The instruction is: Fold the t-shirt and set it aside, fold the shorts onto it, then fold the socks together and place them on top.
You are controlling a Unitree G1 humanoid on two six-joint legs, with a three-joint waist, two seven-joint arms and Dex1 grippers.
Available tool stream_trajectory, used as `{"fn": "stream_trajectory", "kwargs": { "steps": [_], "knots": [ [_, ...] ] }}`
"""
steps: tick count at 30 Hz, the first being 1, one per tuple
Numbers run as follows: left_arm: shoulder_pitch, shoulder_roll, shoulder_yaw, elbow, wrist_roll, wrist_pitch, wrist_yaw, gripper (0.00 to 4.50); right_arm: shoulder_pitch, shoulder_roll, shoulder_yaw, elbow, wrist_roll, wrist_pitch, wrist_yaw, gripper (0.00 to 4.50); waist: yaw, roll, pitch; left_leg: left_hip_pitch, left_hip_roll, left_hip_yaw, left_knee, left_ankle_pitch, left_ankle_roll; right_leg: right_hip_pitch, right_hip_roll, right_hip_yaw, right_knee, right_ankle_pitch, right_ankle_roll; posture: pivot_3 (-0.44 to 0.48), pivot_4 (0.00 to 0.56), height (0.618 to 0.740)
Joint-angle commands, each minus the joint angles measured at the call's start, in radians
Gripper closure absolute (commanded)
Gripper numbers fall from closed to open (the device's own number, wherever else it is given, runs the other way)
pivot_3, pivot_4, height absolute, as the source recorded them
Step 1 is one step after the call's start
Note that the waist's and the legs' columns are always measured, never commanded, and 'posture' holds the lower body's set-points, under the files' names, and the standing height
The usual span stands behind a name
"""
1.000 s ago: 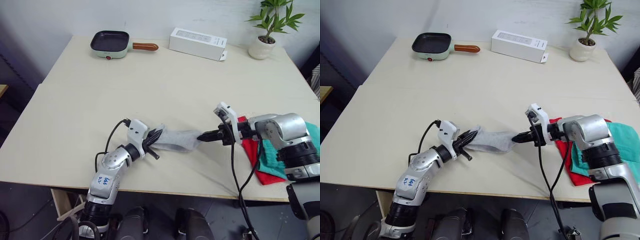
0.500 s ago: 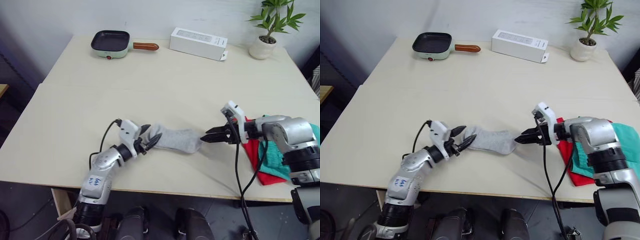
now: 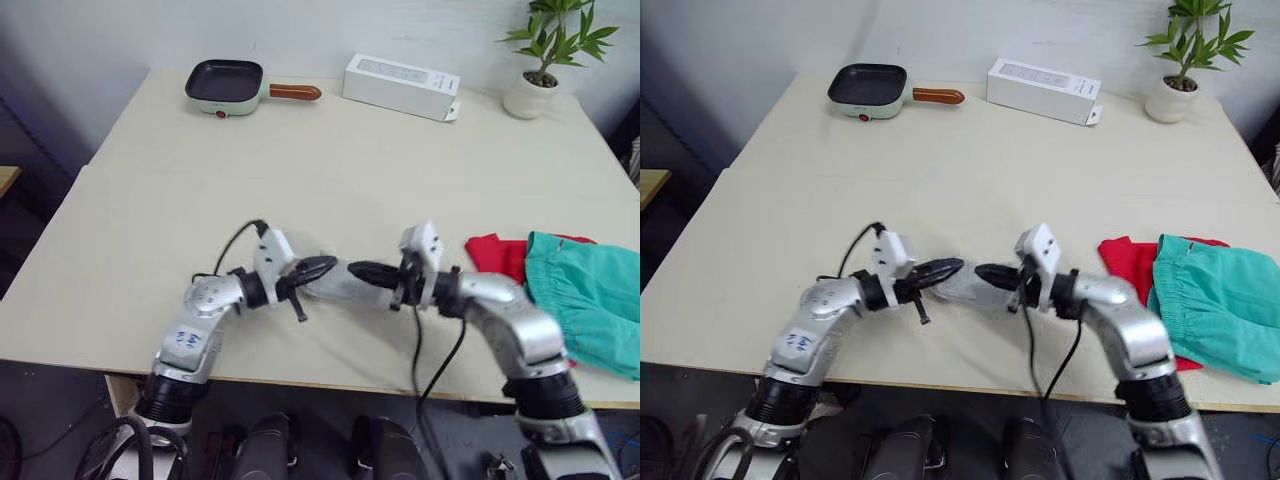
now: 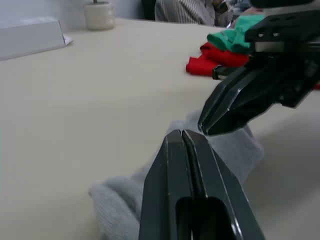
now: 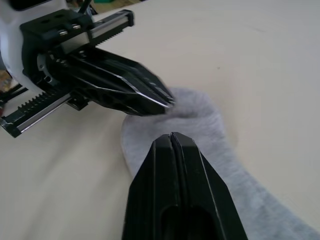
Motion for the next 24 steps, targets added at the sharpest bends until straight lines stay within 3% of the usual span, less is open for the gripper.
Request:
{"fn": "stream_trajectory", "kwargs": {
  "steps": [1,6,11,18,24],
  "knots": [
    [0.009,-0.001,-0.013,0.061,0.057,-0.020,0.037,4.49,0.038,0.008,0.031,0.094,-0.126,-0.239,-0.036,4.50,-0.001,0.000,0.000,0.000,0.000,0.001,0.000,0.000,0.000,0.000,0.000,0.000,0.000,0.000,0.000,0.000,0.150,0.740],
    [0.032,0.009,-0.006,0.098,0.092,-0.002,0.068,4.49,0.046,0.007,-0.036,0.255,-0.156,-0.379,-0.098,4.50,-0.008,0.000,0.000,0.004,0.001,0.002,0.000,0.001,0.000,0.000,-0.002,0.001,0.000,0.000,0.001,0.000,0.150,0.740],
    [0.052,0.027,0.008,0.112,0.086,-0.010,0.060,4.49,0.049,0.013,-0.122,0.290,-0.091,-0.329,-0.130,4.50,-0.014,0.000,0.000,0.012,0.002,0.003,-0.005,0.000,-0.004,0.005,-0.005,0.005,-0.001,0.000,0.000,0.000,0.150,0.740],
    [0.032,-0.013,0.101,0.073,-0.057,-0.070,0.001,4.49,0.033,0.060,-0.174,0.203,0.000,-0.233,-0.165,4.50,-0.017,0.000,0.000,0.014,0.004,0.004,-0.008,0.002,-0.005,0.003,-0.003,0.011,0.001,-0.002,-0.004,0.000,0.150,0.740],
    [-0.014,0.019,0.121,0.038,-0.078,-0.022,-0.028,4.49,-0.016,0.097,-0.086,0.102,0.005,-0.223,-0.118,4.50,-0.017,0.000,0.000,0.013,0.004,0.005,-0.009,0.002,-0.005,0.002,-0.003,0.011,0.001,-0.002,-0.004,0.000,0.150,0.740]
  ]
}}
